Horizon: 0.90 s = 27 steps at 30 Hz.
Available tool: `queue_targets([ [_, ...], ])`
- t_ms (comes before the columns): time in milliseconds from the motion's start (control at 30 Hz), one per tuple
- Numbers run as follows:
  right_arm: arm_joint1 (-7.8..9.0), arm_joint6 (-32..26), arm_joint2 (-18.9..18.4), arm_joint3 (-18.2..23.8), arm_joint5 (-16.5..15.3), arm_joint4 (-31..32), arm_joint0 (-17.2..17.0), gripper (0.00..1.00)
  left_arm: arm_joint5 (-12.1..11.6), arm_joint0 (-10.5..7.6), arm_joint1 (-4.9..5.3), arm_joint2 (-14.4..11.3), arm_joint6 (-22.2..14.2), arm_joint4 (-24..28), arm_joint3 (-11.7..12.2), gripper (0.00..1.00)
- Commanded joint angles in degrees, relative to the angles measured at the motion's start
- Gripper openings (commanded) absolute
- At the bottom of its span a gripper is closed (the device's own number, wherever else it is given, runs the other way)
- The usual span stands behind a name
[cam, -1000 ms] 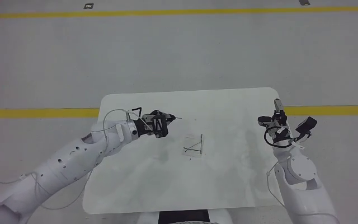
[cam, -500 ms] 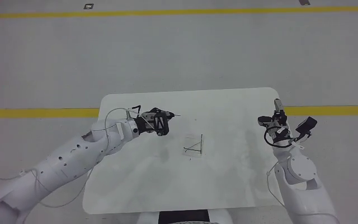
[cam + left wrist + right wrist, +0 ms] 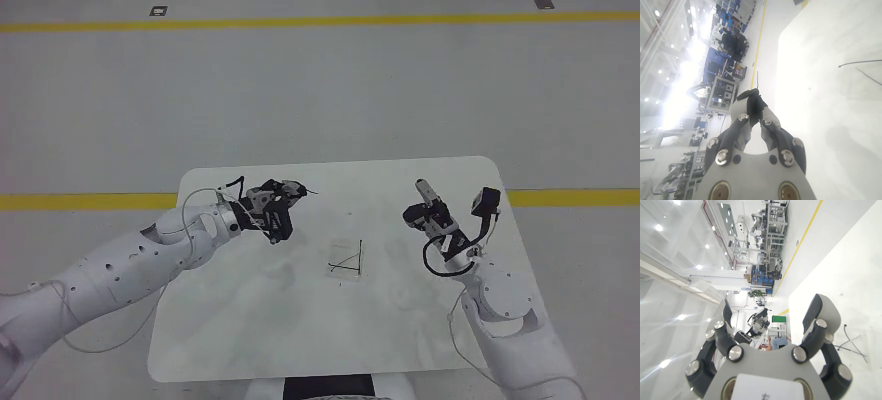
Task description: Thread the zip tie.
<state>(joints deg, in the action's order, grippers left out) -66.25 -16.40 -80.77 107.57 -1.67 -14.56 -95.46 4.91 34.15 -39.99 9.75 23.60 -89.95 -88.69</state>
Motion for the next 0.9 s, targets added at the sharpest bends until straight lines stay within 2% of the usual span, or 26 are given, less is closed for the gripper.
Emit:
queue_targets([
  [0,0.01,-0.8,0.2,-0.1,-0.4,0.2,0.1,1.0,-0.2,-0.02,0.0,0.0,0.3,0.0,0.1,0.0],
  [267,0.01,-0.8,0.2,-0.1,-0.4,0.2,0.1,1.0,-0.2,-0.02,0.0,0.0,0.3,0.0,0.1,0.0],
  [333,0.01,-0.8,0.2,-0.1,-0.4,0.2,0.1,1.0,0.0,0.02,-0.11,0.0,-0.9,0.0,0.2,0.0],
  [433,0.14,-5.5,1.2,0.0,1.2,0.4,1.0,1.0,0.3,-0.96,-0.09,0.0,4.7,0.0,1.0,0.0],
  [600,0.08,-11.7,3.0,-0.8,5.8,-3.0,4.2,1.0,-1.5,-2.32,0.29,0.0,16.8,0.0,3.7,0.0],
  [800,-0.26,-14.0,4.9,-3.5,9.6,-7.3,7.5,1.0,-0.1,-2.33,0.32,0.0,28.5,0.0,6.2,0.0],
  [867,-0.41,-14.5,5.1,-4.6,10.7,-9.9,8.3,1.0,0.8,-1.95,0.16,0.0,34.1,0.0,6.9,0.0],
])
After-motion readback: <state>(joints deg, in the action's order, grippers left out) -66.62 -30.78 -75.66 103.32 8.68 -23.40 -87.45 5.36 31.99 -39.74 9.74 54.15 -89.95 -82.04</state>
